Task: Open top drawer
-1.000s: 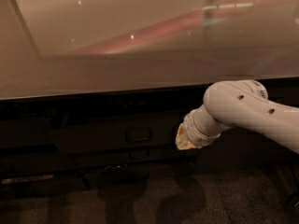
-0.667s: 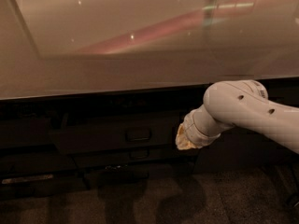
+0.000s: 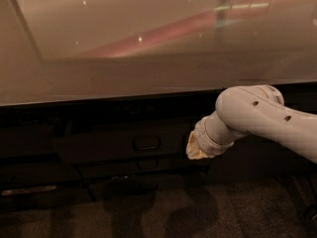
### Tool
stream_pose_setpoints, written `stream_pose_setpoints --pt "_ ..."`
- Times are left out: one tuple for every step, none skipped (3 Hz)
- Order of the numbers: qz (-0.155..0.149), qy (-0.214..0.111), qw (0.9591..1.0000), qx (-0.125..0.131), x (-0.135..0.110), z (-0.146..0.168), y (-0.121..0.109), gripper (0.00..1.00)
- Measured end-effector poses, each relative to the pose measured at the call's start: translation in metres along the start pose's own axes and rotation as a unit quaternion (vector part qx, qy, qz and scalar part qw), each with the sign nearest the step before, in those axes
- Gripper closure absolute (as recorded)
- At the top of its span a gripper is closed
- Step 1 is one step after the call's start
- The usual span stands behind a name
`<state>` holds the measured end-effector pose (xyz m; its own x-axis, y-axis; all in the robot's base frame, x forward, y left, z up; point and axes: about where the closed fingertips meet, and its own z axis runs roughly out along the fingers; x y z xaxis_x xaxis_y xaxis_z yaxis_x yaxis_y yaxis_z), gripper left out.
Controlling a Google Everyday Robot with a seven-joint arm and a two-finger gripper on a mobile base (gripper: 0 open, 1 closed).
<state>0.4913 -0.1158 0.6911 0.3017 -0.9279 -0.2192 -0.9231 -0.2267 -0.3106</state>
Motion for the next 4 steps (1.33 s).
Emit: stream_pose_setpoints --pt "0.000 0.000 1.0000 0.000 0.000 0.000 0.000 0.11" --pt "0.000 0.000 1.0000 0.000 0.000 0.000 0.000 0.00" --pt "0.001 0.000 1.0000 0.001 0.000 -0.001 0.000 0.00" --pt "0.019 0.020 0.9995 0.015 0.013 -0.023 -0.022 0.00"
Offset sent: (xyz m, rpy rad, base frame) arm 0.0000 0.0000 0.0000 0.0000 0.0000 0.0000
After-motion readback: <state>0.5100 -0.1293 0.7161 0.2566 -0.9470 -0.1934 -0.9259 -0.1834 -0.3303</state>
